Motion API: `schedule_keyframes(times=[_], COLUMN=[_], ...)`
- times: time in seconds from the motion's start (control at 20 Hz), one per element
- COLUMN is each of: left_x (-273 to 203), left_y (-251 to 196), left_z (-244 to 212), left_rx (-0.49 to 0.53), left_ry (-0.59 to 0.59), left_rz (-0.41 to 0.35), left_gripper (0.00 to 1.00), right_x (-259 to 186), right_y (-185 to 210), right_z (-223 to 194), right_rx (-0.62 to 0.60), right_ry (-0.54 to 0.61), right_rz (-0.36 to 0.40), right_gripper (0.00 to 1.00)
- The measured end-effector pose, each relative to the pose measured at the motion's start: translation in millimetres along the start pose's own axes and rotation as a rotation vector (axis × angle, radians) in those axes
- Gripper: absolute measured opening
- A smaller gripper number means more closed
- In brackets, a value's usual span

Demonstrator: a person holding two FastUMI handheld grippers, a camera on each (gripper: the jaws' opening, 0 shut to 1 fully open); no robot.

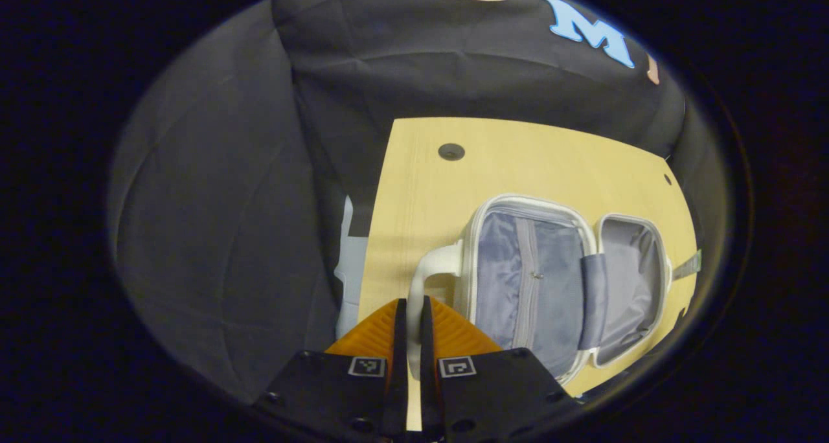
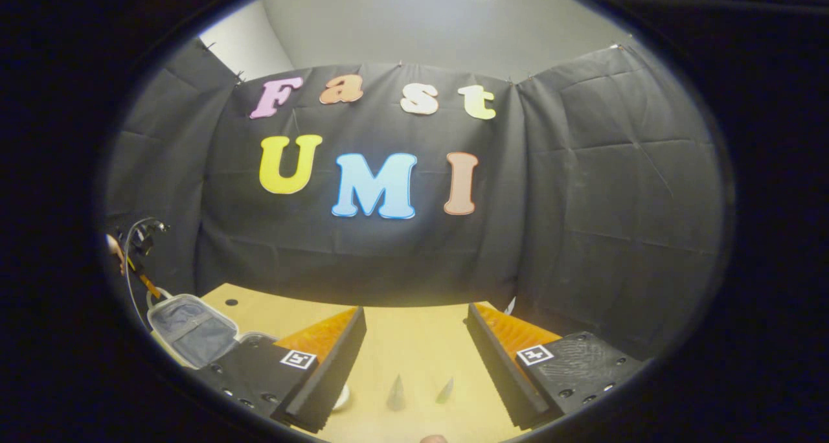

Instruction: First open the suitcase, pack the skin care products into it, and then close the suitcase.

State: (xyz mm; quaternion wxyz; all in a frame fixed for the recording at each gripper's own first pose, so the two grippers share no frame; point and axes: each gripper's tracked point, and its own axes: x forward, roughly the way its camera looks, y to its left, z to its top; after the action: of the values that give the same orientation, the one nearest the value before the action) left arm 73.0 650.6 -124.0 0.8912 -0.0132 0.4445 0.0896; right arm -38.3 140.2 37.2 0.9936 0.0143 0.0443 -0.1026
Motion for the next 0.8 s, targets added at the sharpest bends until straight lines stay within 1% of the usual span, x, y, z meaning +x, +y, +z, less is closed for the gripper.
schedule_keyframes(times=[0.15,0.2,0.25,0.3,0.35,0.4,0.5,0.55,0.65,0.7,0.75,0.8], left_x=[38.0,45.8,53.3,56.4,60.7,63.3,56.7,50.1,33.6,22.8,11.8,-0.6], left_y=[15.8,21.7,25.5,30.1,32.4,34.8,29.5,30.4,29.4,28.1,24.1,16.0], left_z=[-19.0,-24.0,-30.9,-34.2,-32.2,-28.6,-22.2,-17.8,-6.2,2.6,11.9,21.4], left_rx=[-0.040,-0.059,-0.069,-0.070,-0.070,-0.087,-0.147,-0.164,-0.156,-0.147,-0.144,-0.139], left_ry=[0.008,0.015,0.021,0.011,-0.017,-0.051,-0.112,-0.150,-0.246,-0.295,-0.346,-0.391], left_rz=[-0.014,0.002,0.003,0.018,0.021,0.025,0.026,0.041,0.089,0.116,0.138,0.149], left_gripper=[0.16,0.16,0.17,0.24,0.27,0.39,0.53,0.59,0.89,0.99,0.99,0.98], right_x=[-0.1,0.3,0.3,0.3,0.4,-0.4,-0.4,0.7,2.6,4.1,5.6,7.2], right_y=[5.9,7.7,7.9,6.8,4.4,1.2,-1.7,-5.1,-11.4,-12.1,-14.8,-18.7], right_z=[0.6,1.7,2.8,5.2,6.3,8.6,13.7,14.6,16.4,13.7,11.2,8.9], right_rx=[0.012,0.023,0.031,0.033,0.032,0.031,0.029,0.028,0.033,0.032,0.029,0.031], right_ry=[0.021,0.026,0.028,0.028,0.020,0.013,0.002,-0.002,-0.010,-0.008,-0.004,0.000], right_rz=[0.001,0.004,0.003,0.000,-0.006,-0.012,-0.010,-0.012,-0.010,-0.002,0.003,0.010], right_gripper=[0.96,0.96,0.94,0.94,0.94,0.95,0.94,0.94,0.94,0.96,0.94,0.96])
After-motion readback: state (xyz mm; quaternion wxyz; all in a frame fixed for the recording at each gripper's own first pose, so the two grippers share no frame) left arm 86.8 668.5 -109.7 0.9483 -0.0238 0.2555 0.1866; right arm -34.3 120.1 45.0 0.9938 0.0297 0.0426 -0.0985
